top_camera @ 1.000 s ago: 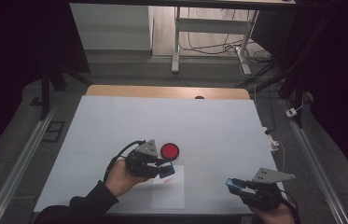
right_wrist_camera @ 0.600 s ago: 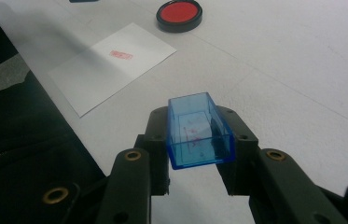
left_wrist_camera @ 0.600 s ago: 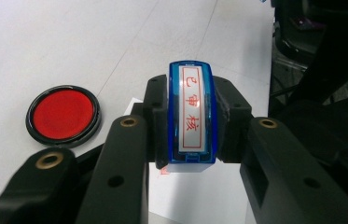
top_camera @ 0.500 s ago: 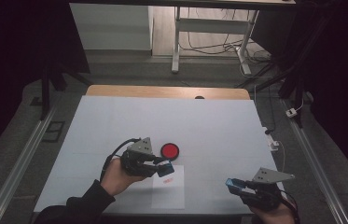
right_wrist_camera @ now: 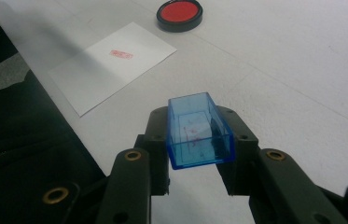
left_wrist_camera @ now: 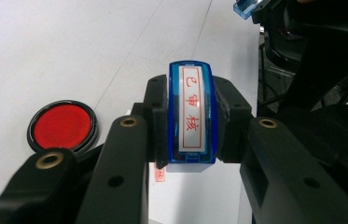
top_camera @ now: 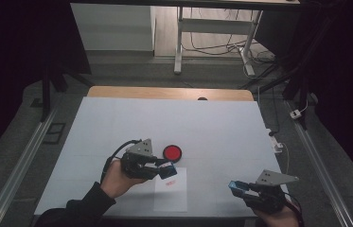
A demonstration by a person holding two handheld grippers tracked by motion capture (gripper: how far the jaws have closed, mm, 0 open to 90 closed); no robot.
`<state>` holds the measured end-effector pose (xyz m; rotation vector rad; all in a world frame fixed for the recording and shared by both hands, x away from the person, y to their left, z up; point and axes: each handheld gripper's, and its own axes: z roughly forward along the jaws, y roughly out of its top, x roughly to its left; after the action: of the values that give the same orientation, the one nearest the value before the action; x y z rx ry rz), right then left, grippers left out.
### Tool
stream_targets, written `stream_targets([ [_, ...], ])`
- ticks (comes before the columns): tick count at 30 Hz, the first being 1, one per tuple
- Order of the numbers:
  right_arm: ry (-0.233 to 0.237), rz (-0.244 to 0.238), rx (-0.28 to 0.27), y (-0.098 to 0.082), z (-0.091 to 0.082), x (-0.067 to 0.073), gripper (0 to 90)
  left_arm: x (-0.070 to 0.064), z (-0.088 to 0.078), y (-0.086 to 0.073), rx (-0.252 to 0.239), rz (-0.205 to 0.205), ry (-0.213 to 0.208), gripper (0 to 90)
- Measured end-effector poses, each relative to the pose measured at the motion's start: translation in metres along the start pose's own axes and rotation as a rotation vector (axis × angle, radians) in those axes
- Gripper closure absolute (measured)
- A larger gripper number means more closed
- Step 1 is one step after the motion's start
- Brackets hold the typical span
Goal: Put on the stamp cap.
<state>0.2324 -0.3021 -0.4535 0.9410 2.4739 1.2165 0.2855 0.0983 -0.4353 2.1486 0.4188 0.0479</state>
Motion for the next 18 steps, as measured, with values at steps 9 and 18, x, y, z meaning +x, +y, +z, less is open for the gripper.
stream_targets([
  [9, 0.056, 0.019, 0.004, 0.0012, 0.0006, -0.0028, 67.6, 0.0005, -0.0011, -0.0002, -0.010, 0.011, 0.004, 70.0],
  [18, 0.090, -0.035, -0.029, 0.0083, 0.0009, 0.0045, 67.5, 0.0012, -0.0039, 0.0005, -0.015, 0.025, 0.001, 70.0],
])
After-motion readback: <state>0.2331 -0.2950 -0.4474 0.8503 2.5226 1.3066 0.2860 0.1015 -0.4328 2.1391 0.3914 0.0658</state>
